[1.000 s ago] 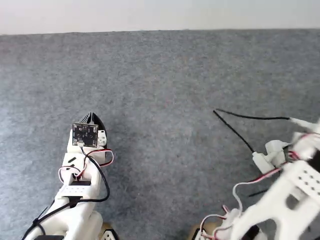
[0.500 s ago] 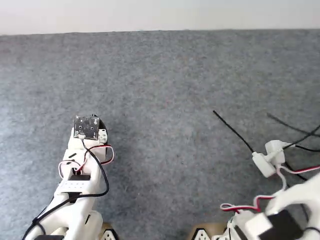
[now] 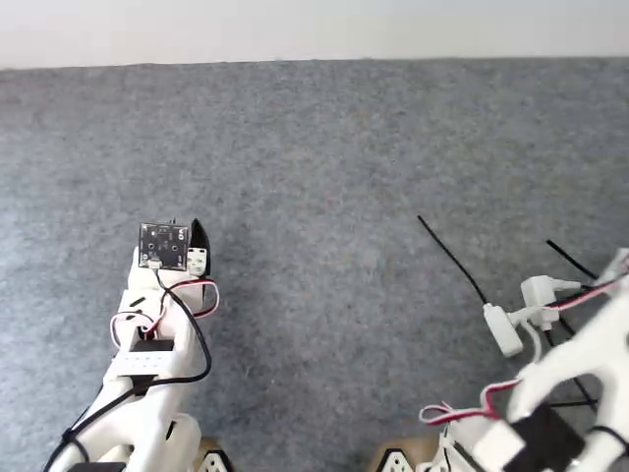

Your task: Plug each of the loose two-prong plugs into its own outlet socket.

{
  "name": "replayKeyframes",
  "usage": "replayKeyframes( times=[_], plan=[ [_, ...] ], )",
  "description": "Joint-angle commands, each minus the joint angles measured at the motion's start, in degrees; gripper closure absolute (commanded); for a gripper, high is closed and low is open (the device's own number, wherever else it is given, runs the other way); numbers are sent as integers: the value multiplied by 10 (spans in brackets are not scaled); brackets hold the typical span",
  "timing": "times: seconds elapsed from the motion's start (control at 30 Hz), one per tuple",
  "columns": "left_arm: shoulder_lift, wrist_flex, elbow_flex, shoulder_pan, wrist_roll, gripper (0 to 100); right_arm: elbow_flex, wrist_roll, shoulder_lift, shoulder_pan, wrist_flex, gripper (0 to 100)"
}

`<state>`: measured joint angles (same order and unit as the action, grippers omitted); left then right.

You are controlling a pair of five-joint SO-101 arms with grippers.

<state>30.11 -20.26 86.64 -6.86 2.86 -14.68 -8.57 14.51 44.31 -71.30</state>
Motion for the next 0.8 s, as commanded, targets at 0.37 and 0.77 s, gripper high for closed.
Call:
replayKeyframes(
  times=[0.37,0.77],
  plan=[
    [179,148,-30,-44,-80,986,-264,-1,414,-159,-40,983],
    [471,407,65,-77,-77,986,-618,-106,763,-208,50,983]
  ],
)
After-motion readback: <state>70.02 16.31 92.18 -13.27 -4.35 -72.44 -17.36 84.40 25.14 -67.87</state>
